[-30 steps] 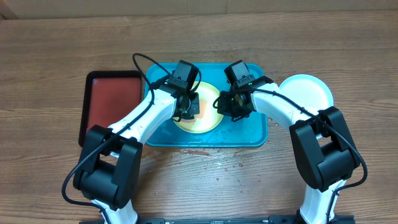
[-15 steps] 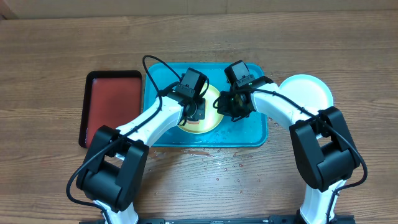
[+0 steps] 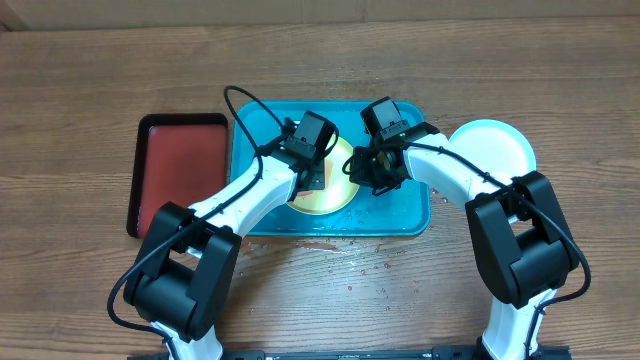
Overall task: Clean dirty plates on tray and stack at the side
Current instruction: 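Scrub the yellow plate with the sponge while the right gripper holds its rim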
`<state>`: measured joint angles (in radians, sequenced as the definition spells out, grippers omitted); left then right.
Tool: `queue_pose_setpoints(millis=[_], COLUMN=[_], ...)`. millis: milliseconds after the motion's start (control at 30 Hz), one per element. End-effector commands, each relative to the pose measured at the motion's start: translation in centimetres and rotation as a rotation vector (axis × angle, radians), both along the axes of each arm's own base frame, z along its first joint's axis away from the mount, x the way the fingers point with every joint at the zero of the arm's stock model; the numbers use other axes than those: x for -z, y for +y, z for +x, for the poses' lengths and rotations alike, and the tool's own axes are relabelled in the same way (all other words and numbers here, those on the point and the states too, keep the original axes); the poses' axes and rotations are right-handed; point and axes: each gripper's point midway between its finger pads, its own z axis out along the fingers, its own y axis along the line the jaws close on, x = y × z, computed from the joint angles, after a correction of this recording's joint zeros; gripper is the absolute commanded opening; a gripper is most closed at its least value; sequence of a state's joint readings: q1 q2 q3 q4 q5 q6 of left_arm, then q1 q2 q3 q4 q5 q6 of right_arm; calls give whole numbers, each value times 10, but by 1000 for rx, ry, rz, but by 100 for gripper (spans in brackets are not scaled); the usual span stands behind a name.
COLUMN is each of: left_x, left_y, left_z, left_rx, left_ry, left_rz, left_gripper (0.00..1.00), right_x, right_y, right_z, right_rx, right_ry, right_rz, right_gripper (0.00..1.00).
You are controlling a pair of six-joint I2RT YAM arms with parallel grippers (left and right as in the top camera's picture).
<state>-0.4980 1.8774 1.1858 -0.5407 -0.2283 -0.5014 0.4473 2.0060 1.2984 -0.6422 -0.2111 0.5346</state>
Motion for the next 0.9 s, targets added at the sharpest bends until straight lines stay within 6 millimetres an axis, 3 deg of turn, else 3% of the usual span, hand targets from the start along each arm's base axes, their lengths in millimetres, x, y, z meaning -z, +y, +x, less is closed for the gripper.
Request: queue_pose_setpoints(millis=[0,100,167,233,433,600,767,867], left_x=[2,7,7,6,-1,-7,5,12], left_y=[0,-34,-45,-44,-8,-1,-12,-34], left_z=[-4,-21,-27,-26,5,27,15,-5], left_rx=[-71,41,63,58,-130,-160,-124,9], left_ry=[7,114,146,138,-38,-149,-67,48], left_rz=[-19,-189,-244,-239,-83,-38,-84,-169], left_gripper=[4,4,4,4,4,4,4,4], right_x=[15,15,15,15,15,15,15,15], right_y=[-7,-7,-7,-6,-7,-7,-7,-7], right_z=[-13,-13,-13,-13,-13,-13,-13,-13], right_rx=[-8,-8,-8,-8,-8,-8,-11,-11], right_ry=[43,43,43,43,44,44,43,43], right_rz=[-32,-32,-32,-31,-32,-33,-33,-33], right_gripper=[4,4,4,4,4,4,4,4])
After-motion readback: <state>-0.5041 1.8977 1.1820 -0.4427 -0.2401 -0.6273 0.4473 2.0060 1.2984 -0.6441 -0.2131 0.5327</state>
